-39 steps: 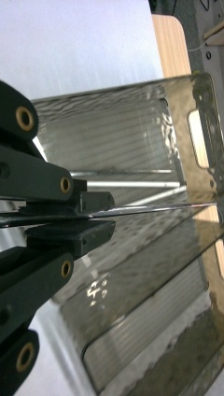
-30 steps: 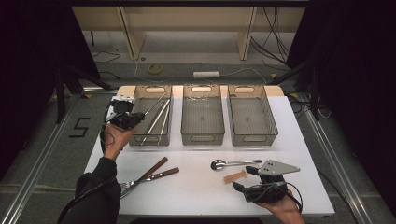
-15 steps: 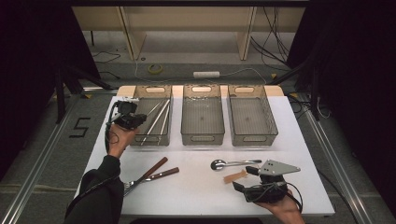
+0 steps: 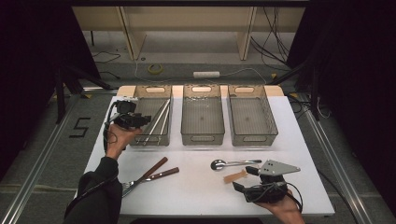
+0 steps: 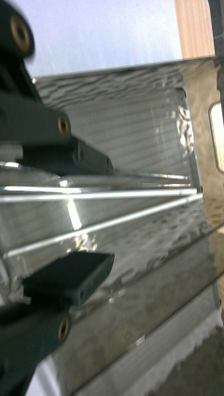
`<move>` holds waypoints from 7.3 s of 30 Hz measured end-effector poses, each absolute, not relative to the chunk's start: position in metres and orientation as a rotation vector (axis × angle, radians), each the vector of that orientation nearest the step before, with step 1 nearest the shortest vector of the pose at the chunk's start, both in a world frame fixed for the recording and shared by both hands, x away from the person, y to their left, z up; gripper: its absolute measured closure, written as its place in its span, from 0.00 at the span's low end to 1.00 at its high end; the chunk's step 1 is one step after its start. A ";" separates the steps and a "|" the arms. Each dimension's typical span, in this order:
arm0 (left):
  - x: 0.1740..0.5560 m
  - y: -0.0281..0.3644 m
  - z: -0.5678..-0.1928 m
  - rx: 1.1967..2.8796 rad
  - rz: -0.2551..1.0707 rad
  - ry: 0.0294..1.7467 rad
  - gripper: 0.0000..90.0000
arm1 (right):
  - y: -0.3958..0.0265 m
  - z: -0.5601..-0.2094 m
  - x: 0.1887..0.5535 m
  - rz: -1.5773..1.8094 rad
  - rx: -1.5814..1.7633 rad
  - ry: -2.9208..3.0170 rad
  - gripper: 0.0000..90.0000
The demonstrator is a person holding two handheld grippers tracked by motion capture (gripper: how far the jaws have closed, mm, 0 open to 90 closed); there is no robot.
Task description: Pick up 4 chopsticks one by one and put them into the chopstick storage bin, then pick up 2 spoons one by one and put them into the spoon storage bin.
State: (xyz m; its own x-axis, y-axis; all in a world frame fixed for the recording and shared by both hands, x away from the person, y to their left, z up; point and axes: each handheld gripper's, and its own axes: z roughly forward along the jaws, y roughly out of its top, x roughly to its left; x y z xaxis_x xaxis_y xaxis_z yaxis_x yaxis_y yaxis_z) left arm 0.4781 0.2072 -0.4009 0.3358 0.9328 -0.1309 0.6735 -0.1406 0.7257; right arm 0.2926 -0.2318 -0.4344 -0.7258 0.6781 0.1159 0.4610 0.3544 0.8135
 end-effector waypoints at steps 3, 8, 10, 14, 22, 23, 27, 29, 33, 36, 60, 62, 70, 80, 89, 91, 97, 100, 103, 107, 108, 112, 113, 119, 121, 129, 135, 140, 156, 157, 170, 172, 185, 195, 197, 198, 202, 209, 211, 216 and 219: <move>0.470 0.205 -0.397 1.877 0.407 1.394 0.45 | -0.232 -0.434 0.293 1.308 1.021 2.379 0.29; 0.452 0.200 -0.394 1.853 0.375 1.333 0.35 | -0.231 -0.434 0.293 1.307 1.013 2.384 0.29; 0.444 0.199 -0.394 1.847 0.374 1.304 0.32 | -0.231 -0.435 0.293 1.302 1.008 2.388 0.29; 0.430 0.197 -0.398 1.858 0.382 1.272 0.29 | -0.231 -0.434 0.294 1.290 0.993 2.399 0.29; 0.404 0.196 -0.409 1.843 0.371 1.170 0.24 | -0.228 -0.432 0.301 1.208 0.911 2.477 0.29; 0.400 0.194 -0.410 1.836 0.374 1.167 0.24 | -0.228 -0.431 0.303 1.197 0.896 2.494 0.29; 0.390 0.190 -0.413 1.833 0.356 1.148 0.23 | -0.226 -0.429 0.310 1.151 0.849 2.541 0.29; 0.385 0.187 -0.415 1.850 0.363 1.131 0.22 | -0.226 -0.427 0.315 1.129 0.838 2.551 0.29; 0.375 0.185 -0.415 1.853 0.355 1.110 0.22 | -0.225 -0.423 0.323 1.096 0.803 2.577 0.29; 0.369 0.184 -0.415 1.840 0.352 1.093 0.20 | -0.222 -0.420 0.328 1.065 0.770 2.602 0.29; 0.331 0.175 -0.420 1.869 0.414 1.019 0.17 | -0.203 -0.420 0.357 0.777 0.549 2.769 0.28; 0.329 0.176 -0.421 1.875 0.413 1.012 0.17 | -0.202 -0.421 0.359 0.772 0.540 2.775 0.28; 0.322 0.177 -0.425 1.884 0.402 1.009 0.17 | -0.197 -0.426 0.363 0.719 0.535 2.797 0.29; 0.317 0.177 -0.426 1.887 0.411 1.000 0.17 | -0.193 -0.429 0.367 0.641 0.497 2.828 0.31; 0.315 0.175 -0.427 1.896 0.428 0.997 0.17 | -0.188 -0.430 0.370 0.584 0.422 2.845 0.38; 0.316 0.174 -0.428 1.906 0.428 0.992 0.17 | -0.186 -0.431 0.371 0.555 0.382 2.850 0.41; 0.315 0.174 -0.428 1.908 0.437 0.986 0.17 | -0.175 -0.438 0.367 0.489 0.293 2.897 0.47; 0.315 0.174 -0.429 1.910 0.437 0.987 0.17 | -0.171 -0.443 0.366 0.458 0.261 2.910 0.50; 0.315 0.174 -0.429 1.906 0.429 0.989 0.17 | -0.168 -0.446 0.368 0.443 0.216 2.920 0.53; 0.315 0.174 -0.429 1.907 0.430 0.992 0.17 | -0.165 -0.449 0.368 0.435 0.179 2.940 0.55; 0.315 0.174 -0.429 1.906 0.429 0.993 0.17 | -0.164 -0.450 0.368 0.431 0.184 2.941 0.56; 0.315 0.174 -0.429 1.909 0.431 0.993 0.17 | -0.162 -0.452 0.368 0.423 0.175 2.959 0.59; 0.315 0.174 -0.429 1.909 0.430 0.994 0.17 | -0.162 -0.454 0.369 0.427 0.166 2.956 0.59; 0.316 0.174 -0.429 1.908 0.424 0.997 0.17 | -0.161 -0.458 0.370 0.386 0.145 2.978 0.64; 0.315 0.174 -0.429 1.911 0.426 0.994 0.17 | -0.161 -0.458 0.371 0.401 0.146 2.989 0.65; 0.315 0.173 -0.429 1.916 0.427 0.991 0.17 | -0.162 -0.458 0.373 0.407 0.134 3.010 0.72; 0.315 0.173 -0.429 1.915 0.427 0.990 0.17 | -0.162 -0.458 0.373 0.410 0.093 3.025 0.80; 0.315 0.173 -0.429 1.915 0.427 0.990 0.17 | -0.163 -0.457 0.373 0.404 0.068 3.025 0.82; 0.316 0.177 -0.428 1.900 0.431 1.003 0.17 | -0.170 -0.433 0.373 0.481 0.136 2.914 0.83; 0.316 0.177 -0.428 1.898 0.433 1.001 0.17 | -0.171 -0.430 0.373 0.483 0.165 2.910 0.83; 0.316 0.182 -0.426 1.848 0.446 0.992 0.17 | -0.184 -0.392 0.391 0.768 0.445 2.761 0.83; 0.316 0.183 -0.425 1.843 0.449 0.993 0.17 | -0.186 -0.385 0.395 0.831 0.478 2.734 0.83; 0.314 0.189 -0.423 1.819 0.473 0.991 0.17 | -0.178 -0.353 0.423 1.082 0.644 2.586 0.83; 0.311 0.193 -0.422 1.813 0.484 0.989 0.17 | -0.151 -0.336 0.449 1.174 0.724 2.521 0.83; 0.311 0.193 -0.422 1.812 0.487 0.987 0.17 | -0.145 -0.334 0.456 1.183 0.747 2.509 0.83; 0.311 0.194 -0.422 1.817 0.491 0.984 0.17 | -0.143 -0.333 0.459 1.187 0.760 2.504 0.83; 0.310 0.195 -0.423 1.820 0.500 0.984 0.17 | -0.133 -0.330 0.472 1.200 0.801 2.474 0.83; 0.309 0.195 -0.422 1.815 0.505 0.982 0.17 | -0.119 -0.328 0.492 1.223 0.865 2.434 0.83; 0.308 0.195 -0.422 1.812 0.505 0.983 0.17 | -0.116 -0.328 0.498 1.229 0.871 2.419 0.83; 0.307 0.194 -0.422 1.807 0.507 0.969 0.17 | -0.110 -0.329 0.511 1.223 0.911 2.391 0.83; 0.306 0.194 -0.421 1.793 0.511 0.964 0.17 | -0.107 -0.331 0.517 1.217 0.924 2.376 0.83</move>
State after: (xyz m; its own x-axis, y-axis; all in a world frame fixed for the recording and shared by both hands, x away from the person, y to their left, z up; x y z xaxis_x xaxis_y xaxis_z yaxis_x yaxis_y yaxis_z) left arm 0.3064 0.1936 -0.4212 0.5933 0.8006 -0.0838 0.3800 -0.1868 0.9059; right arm 0.5171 -0.1067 -0.3306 -0.7417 0.6706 0.0133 0.4025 0.4291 0.8086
